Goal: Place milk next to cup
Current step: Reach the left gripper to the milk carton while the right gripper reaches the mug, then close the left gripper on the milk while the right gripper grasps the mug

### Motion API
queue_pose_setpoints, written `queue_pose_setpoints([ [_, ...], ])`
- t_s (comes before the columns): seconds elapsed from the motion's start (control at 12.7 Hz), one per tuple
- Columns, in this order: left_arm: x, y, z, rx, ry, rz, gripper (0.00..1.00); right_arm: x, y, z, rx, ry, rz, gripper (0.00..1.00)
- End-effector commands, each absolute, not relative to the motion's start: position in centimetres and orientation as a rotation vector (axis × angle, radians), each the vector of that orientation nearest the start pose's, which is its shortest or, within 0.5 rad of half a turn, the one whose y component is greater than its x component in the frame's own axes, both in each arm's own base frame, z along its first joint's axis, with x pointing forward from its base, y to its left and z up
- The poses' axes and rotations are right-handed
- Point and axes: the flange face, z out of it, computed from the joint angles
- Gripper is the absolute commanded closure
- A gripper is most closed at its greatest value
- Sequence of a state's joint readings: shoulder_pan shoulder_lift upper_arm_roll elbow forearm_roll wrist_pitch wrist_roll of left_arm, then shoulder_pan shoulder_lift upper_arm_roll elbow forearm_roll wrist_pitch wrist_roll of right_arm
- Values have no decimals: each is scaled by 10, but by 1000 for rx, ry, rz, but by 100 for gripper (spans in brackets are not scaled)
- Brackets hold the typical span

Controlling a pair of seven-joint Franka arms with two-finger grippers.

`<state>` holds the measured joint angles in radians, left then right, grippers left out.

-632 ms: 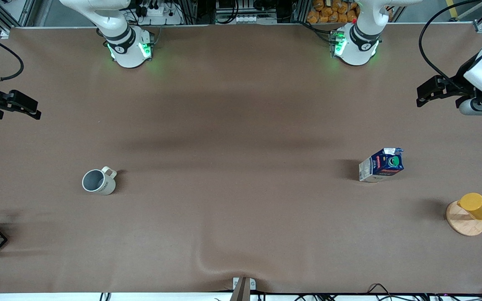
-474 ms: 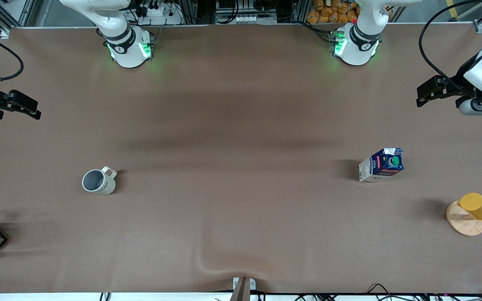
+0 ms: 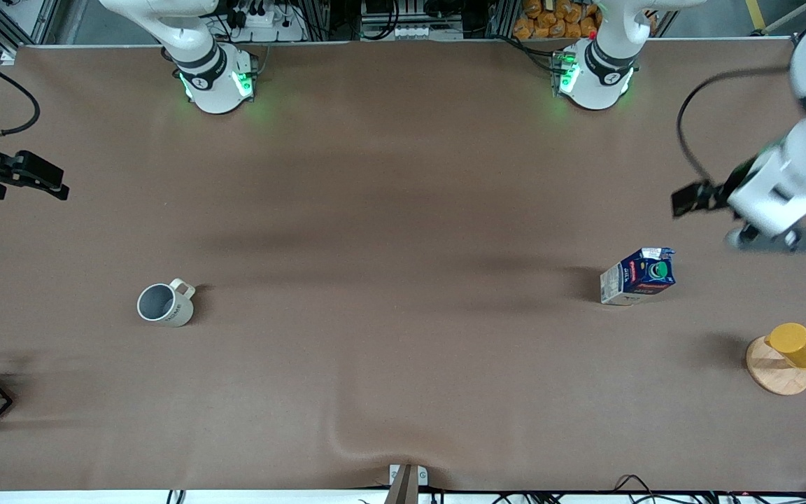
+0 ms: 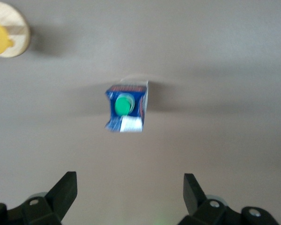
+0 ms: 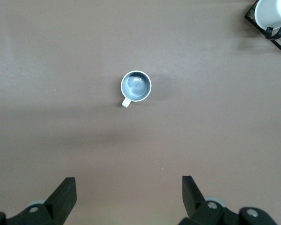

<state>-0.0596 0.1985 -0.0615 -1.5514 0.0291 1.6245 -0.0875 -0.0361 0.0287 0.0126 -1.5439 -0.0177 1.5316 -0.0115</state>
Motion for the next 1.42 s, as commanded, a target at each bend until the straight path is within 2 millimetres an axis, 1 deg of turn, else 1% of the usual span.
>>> queue_pose_setpoints([
  [0.0, 626, -78, 468, -3109, 45, 167, 0, 583, -19, 575, -3164, 25, 134, 0],
  [0.08, 626, -84, 454, -3095, 69, 163, 0, 596, -17, 548, -3158, 16, 179, 0],
  [0.16, 630, -79, 437, -3094, 61, 168, 0, 611, -10, 523, -3151, -1, 186, 0],
  [0.24, 629, -75, 424, -3093, 53, 187, 0, 623, 4, 496, -3149, -26, 193, 0],
  [0.32, 628, -75, 414, -3092, 54, 201, 0, 634, 14, 466, -3145, -41, 212, 0],
  [0.39, 626, -75, 408, -3090, 55, 208, 0, 646, 26, 437, -3146, -49, 205, 0],
  [0.47, 626, -74, 403, -3090, 54, 208, 0, 658, 33, 416, -3147, -47, 157, 0],
  [0.55, 624, -68, 397, -3091, 61, 202, 0, 665, 34, 394, -3146, -45, 149, 0],
  [0.63, 620, -58, 389, -3091, 46, 214, 0, 671, 42, 366, -3146, -29, 163, 0],
  [0.71, 619, -58, 386, -3089, 50, 221, 0, 677, 43, 336, -3147, 50, 158, 0],
  [0.79, 619, -58, 385, -3090, 74, 224, 0, 680, 43, 313, -3146, 79, 154, 0],
  [0.87, 620, -55, 382, -3088, 105, 229, 0, 683, 36, 299, -3145, 96, 151, 0],
  [0.95, 620, -52, 378, -3076, 131, 237, 0, 682, 27, 282, -3144, 115, 189, 0],
  [1.03, 621, -49, 372, -3050, 150, 247, 0, 676, 11, 261, -3138, 153, 245, 0],
  [1.11, 622, -48, 373, -3042, 153, 241, 0, 671, 8, 253, -3134, 161, 274, 0],
  [1.34, 622, -49, 364, -3038, 158, 261, 0, 667, 10, 246, -3134, 156, 301, 0],
])
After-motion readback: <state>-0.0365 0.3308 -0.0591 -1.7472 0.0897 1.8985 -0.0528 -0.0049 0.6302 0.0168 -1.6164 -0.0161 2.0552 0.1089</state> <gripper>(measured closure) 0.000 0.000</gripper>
